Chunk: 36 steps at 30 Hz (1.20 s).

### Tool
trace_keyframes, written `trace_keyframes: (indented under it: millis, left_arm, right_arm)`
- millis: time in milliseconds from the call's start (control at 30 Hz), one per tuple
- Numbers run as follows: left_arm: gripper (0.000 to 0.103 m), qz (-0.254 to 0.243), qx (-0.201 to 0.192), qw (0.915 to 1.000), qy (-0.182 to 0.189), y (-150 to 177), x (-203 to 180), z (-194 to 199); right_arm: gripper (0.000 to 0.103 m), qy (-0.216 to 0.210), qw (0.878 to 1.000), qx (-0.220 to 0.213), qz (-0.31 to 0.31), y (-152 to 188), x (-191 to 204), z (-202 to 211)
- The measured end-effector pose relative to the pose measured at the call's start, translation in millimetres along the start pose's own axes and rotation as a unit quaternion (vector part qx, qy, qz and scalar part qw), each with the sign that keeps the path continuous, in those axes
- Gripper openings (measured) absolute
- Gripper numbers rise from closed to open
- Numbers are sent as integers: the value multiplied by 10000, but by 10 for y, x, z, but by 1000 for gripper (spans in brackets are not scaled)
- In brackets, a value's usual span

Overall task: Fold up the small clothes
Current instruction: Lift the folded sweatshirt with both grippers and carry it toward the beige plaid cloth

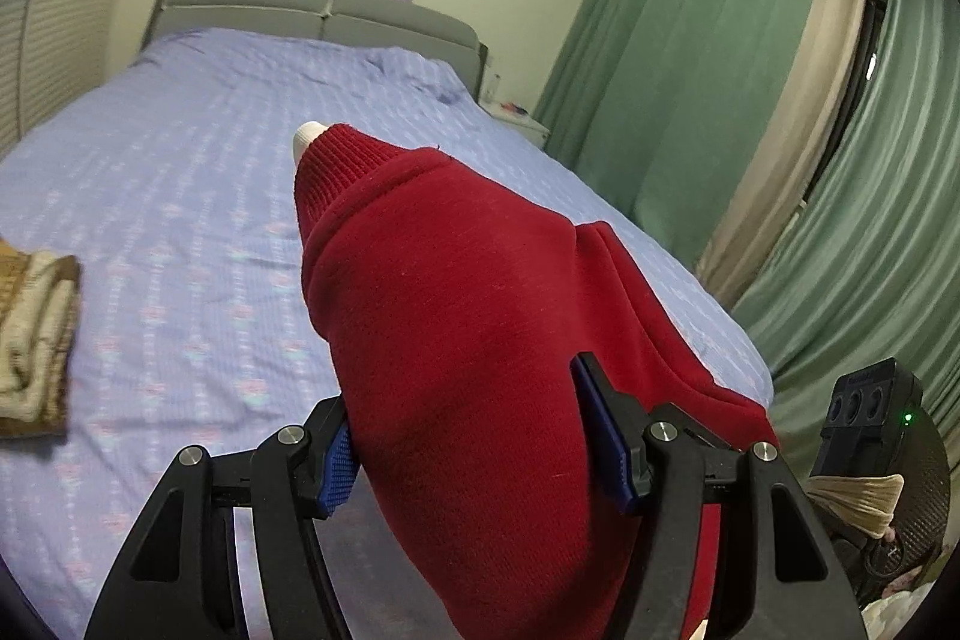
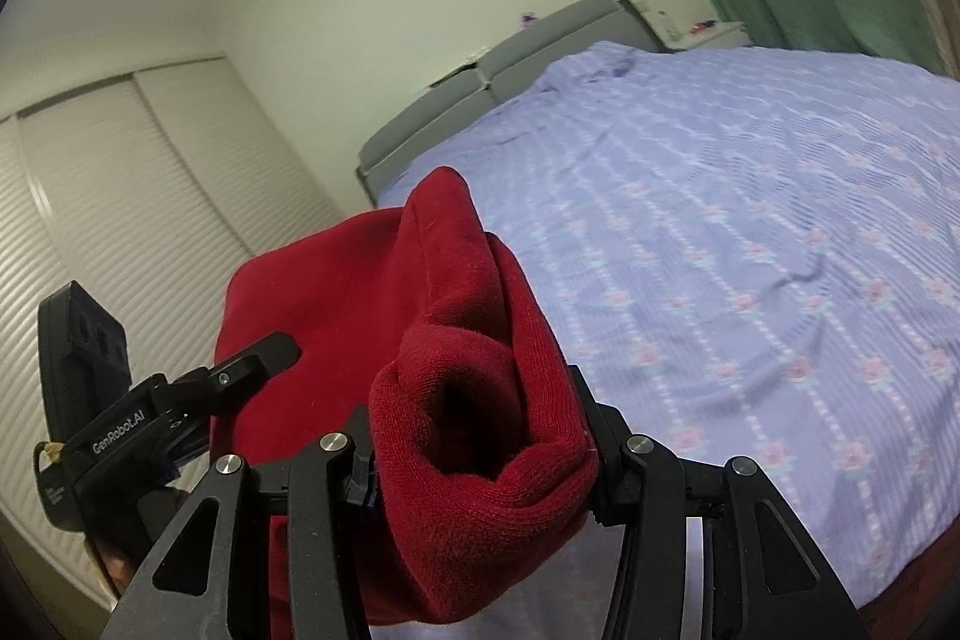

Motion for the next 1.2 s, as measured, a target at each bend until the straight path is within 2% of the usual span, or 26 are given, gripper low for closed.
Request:
trace_keyframes:
  millis: [433, 700, 967, 1200]
  left_arm:
    - [63, 330, -295, 9970, -637, 18, 1030, 800]
    - [63, 313, -250, 9944, -981, -25, 1513, 1039]
    - [63, 232, -241, 9934, -1098, -137, 1986, 1243]
    - [63, 362, -210, 9921, -1182, -267, 2382, 1327]
  right_arm:
    - [49, -495, 9959, 422, 622, 264, 1096, -538]
    - [49, -625, 9919, 734, 822, 444, 1591, -941]
    - [49, -747, 9868, 900, 1121, 555, 1985, -1228]
    - [47, -903, 9840, 937, 1215, 681, 2282, -1464]
Point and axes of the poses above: each gripper's, at about its wrist camera, not at the fingertips, and z roughly against the way its jaws point, x to its left, y to its underside, the point moved 1 cm from there along -z, roughly the way its jaws point, and after that the axes turned 2 degrees about x, right-handed, at the moved point
